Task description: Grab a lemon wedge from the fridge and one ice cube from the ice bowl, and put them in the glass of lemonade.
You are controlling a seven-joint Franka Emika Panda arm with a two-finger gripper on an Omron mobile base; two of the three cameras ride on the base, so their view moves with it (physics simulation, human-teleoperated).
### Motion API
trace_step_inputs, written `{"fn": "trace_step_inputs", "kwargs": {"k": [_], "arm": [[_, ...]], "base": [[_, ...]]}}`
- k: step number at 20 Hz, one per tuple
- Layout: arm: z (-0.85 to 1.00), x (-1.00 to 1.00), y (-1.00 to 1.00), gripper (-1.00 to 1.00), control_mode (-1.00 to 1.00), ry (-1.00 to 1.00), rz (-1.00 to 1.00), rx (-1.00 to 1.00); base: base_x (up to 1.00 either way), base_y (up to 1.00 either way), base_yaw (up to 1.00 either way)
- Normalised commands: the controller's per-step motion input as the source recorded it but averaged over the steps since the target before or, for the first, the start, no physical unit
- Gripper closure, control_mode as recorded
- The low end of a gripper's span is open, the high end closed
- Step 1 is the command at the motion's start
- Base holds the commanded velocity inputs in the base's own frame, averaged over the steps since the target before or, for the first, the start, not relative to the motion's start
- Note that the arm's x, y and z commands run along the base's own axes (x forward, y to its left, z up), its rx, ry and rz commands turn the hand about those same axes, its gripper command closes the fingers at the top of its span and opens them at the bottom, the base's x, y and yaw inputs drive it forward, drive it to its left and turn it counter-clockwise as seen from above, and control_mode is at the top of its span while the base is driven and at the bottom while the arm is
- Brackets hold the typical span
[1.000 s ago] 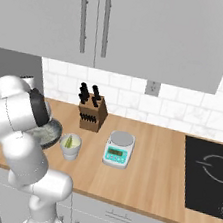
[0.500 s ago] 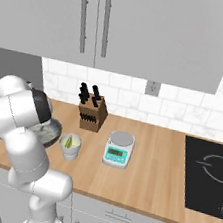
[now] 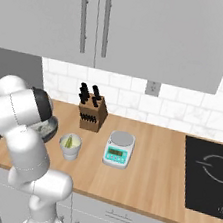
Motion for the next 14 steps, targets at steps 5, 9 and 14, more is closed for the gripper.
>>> {"fn": "trace_step_inputs", "kwargs": {"k": [5, 9, 14], "arm": [[-0.15, -0.06, -0.14, -1.0, -1.0, 0.0, 0.0, 0.0], [0.0, -0.05, -0.31, -1.0, -1.0, 0.0, 0.0, 0.0], [0.0, -0.03, -0.64, -1.0, -1.0, 0.0, 0.0, 0.03]], "base": [[0.0, 0.0, 0.0], [0.0, 0.0, 0.0], [0.0, 0.0, 0.0]]}}
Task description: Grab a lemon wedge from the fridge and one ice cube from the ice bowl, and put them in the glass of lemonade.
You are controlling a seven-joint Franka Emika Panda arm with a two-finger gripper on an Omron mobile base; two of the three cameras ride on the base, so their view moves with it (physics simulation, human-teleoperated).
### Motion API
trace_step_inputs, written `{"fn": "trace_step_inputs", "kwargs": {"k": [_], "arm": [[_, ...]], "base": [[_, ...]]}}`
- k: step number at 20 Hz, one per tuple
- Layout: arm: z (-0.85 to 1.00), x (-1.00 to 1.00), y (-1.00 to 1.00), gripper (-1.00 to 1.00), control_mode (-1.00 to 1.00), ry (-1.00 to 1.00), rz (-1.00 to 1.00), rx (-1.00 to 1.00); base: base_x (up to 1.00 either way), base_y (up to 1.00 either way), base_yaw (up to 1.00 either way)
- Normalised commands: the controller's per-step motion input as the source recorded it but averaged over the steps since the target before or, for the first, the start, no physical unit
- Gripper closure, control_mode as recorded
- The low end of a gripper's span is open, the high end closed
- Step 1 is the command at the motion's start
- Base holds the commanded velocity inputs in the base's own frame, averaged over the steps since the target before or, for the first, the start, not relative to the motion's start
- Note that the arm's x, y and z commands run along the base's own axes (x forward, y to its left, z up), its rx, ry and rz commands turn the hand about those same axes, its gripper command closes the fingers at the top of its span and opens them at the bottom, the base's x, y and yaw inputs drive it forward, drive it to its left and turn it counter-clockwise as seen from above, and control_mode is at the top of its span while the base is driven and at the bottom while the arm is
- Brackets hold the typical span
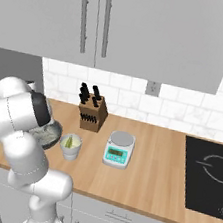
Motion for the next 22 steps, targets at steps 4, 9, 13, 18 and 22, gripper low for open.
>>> {"fn": "trace_step_inputs", "kwargs": {"k": [4, 9, 13, 18, 22], "arm": [[0.01, 0.14, -0.39, -1.0, -1.0, 0.0, 0.01, 0.02], [0.2, 0.02, 0.02, -1.0, -1.0, -0.01, 0.04, 0.02], [0.26, -0.02, 0.59, -1.0, -1.0, -0.02, 0.02, 0.0], [-0.08, 0.19, 0.05, -1.0, -1.0, 0.0, 0.0, 0.0], [-0.71, 0.0, -0.16, -1.0, -1.0, 0.0, 0.0, 0.04]], "base": [[0.0, 0.0, 0.0], [0.0, 0.0, 0.0], [0.0, 0.0, 0.0], [0.0, 0.0, 0.0], [0.0, 0.0, 0.0]]}}
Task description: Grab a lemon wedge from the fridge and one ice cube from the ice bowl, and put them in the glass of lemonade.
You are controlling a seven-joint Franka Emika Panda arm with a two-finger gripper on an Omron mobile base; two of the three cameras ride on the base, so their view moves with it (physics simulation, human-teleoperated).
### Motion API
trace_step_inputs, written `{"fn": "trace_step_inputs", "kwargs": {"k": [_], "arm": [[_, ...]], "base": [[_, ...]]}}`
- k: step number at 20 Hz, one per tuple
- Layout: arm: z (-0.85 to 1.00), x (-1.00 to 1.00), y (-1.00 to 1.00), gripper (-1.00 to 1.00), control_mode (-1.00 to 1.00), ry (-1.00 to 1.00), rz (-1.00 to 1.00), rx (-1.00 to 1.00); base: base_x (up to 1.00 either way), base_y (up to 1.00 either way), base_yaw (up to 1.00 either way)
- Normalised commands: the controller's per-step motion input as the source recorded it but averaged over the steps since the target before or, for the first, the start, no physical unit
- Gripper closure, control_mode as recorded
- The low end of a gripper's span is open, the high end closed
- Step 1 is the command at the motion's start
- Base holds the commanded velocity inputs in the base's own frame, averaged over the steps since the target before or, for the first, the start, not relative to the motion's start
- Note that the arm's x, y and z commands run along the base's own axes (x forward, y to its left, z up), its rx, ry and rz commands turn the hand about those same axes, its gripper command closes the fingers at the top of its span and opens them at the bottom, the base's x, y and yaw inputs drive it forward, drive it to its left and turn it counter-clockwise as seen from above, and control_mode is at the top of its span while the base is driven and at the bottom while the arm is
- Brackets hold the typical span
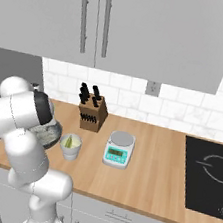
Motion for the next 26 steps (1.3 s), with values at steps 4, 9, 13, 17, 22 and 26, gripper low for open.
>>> {"fn": "trace_step_inputs", "kwargs": {"k": [4, 9, 13, 17, 22, 26], "arm": [[-0.51, -0.03, 0.0, -1.0, -1.0, 0.0, 0.0, 0.02], [-0.07, -0.06, 0.0, -1.0, -1.0, 0.0, 0.01, 0.0], [-0.2, -0.11, 0.0, -1.0, -1.0, 0.0, 0.0, 0.0], [-0.21, -0.28, 0.0, -1.0, -1.0, 0.0, 0.0, 0.0], [-0.04, -0.56, 0.0, -1.0, -1.0, 0.0, 0.0, 0.0], [0.0, -0.02, 0.0, -1.0, -1.0, 0.0, 0.0, 0.0]], "base": [[0.0, 0.0, 0.0], [0.0, 0.0, 0.0], [0.0, 0.0, 0.0], [0.0, 0.0, 0.0], [0.0, 0.0, 0.0], [0.0, 0.0, 0.0]]}}
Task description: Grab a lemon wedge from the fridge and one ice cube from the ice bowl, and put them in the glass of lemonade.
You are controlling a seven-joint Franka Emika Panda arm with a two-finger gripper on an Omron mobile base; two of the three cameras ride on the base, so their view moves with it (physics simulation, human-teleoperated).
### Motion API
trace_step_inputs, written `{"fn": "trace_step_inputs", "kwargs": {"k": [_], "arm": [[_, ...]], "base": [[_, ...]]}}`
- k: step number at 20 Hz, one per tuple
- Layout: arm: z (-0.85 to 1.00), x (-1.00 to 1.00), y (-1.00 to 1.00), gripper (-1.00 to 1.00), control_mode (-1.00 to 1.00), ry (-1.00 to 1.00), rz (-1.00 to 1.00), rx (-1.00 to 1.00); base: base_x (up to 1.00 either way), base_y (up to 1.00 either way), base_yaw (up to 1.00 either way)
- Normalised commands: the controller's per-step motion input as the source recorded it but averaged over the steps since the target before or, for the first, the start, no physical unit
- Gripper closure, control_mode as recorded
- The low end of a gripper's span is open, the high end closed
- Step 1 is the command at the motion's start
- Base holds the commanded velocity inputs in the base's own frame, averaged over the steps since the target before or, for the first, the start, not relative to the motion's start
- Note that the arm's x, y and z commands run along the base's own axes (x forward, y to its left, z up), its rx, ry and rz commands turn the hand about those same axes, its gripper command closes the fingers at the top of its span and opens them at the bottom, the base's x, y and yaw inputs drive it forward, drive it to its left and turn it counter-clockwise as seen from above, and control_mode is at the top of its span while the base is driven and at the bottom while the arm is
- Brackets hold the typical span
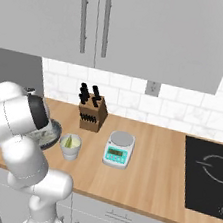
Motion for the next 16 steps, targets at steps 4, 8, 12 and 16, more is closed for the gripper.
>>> {"fn": "trace_step_inputs", "kwargs": {"k": [4, 8, 12, 16], "arm": [[0.02, 0.07, -0.05, -1.0, -1.0, 0.0, 0.0, 0.0], [0.0, 0.09, 0.01, -1.0, -1.0, 0.0, 0.0, 0.0], [0.0, 0.11, 0.0, -1.0, -1.0, 0.0, 0.0, 0.0], [-0.16, 0.0, 0.0, -1.0, -1.0, -0.01, 0.0, 0.0]], "base": [[0.0, 0.0, 0.0], [0.0, 0.0, 0.0], [0.0, 0.0, 0.0], [0.0, 0.0, 0.0]]}}
